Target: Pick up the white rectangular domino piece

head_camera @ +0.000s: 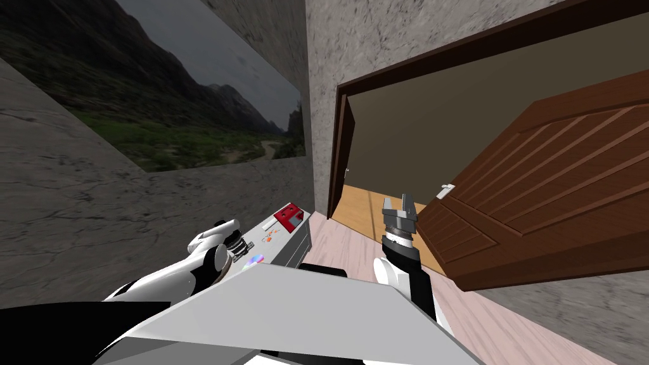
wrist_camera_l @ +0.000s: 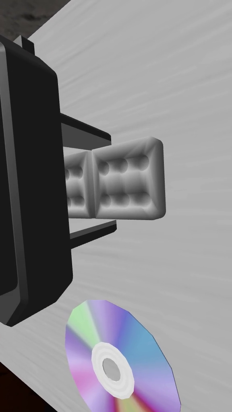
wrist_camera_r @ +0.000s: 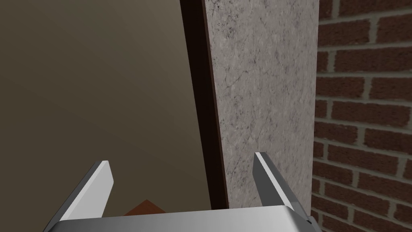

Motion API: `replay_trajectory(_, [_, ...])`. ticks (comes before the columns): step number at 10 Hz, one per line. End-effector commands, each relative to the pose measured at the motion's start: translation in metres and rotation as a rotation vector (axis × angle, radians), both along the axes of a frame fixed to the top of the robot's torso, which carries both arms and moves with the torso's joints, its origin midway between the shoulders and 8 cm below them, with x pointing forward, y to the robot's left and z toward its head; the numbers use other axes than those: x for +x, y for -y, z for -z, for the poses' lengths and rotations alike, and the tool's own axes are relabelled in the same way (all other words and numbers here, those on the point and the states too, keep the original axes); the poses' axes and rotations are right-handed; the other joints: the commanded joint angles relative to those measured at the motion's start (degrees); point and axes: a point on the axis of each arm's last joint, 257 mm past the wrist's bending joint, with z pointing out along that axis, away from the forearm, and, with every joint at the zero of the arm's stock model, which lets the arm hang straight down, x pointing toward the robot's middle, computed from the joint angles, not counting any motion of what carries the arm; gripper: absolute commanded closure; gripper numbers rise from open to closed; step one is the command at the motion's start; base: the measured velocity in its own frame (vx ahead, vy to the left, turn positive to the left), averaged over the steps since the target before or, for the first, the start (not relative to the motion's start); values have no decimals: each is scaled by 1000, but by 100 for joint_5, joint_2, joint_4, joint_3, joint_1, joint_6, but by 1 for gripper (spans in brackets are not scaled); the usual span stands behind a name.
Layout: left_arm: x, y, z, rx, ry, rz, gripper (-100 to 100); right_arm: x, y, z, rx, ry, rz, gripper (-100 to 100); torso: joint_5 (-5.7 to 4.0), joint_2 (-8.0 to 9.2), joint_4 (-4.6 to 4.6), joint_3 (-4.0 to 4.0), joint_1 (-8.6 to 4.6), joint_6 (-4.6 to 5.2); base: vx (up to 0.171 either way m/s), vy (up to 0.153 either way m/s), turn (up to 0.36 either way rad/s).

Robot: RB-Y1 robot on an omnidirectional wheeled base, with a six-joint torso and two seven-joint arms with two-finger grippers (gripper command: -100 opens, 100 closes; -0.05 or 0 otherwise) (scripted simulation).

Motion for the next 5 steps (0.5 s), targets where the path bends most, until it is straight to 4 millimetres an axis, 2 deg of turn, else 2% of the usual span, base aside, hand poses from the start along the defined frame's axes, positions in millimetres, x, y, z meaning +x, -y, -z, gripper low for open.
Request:
replay_trajectory(1, [0,0,0,0,0,0,0,0,0,0,0,0,0,0,0,0,0,0,0,0,0,0,0])
replay_trajectory(2, [3,-9,-14,3,3,-6,100,0,0,0,0,0,0,0,0,0,0,0,0,0,-27,-27,-49])
replay_trajectory(3, [4,-12,-19,3,4,-8,100,0,0,0,0,0,0,0,-6,7,3,5,-9,2,-41,-44,-38])
replay_trajectory(4, [2,-9,-15,5,5,-6,100,0,0,0,0,0,0,0,-9,14,5,9,-20,2,-16,-18,-5])
replay_trajectory(5, [2,-9,-16,4,4,-6,0,0,0,0,0,0,0,0,-6,10,3,7,-14,-1,0,0,0])
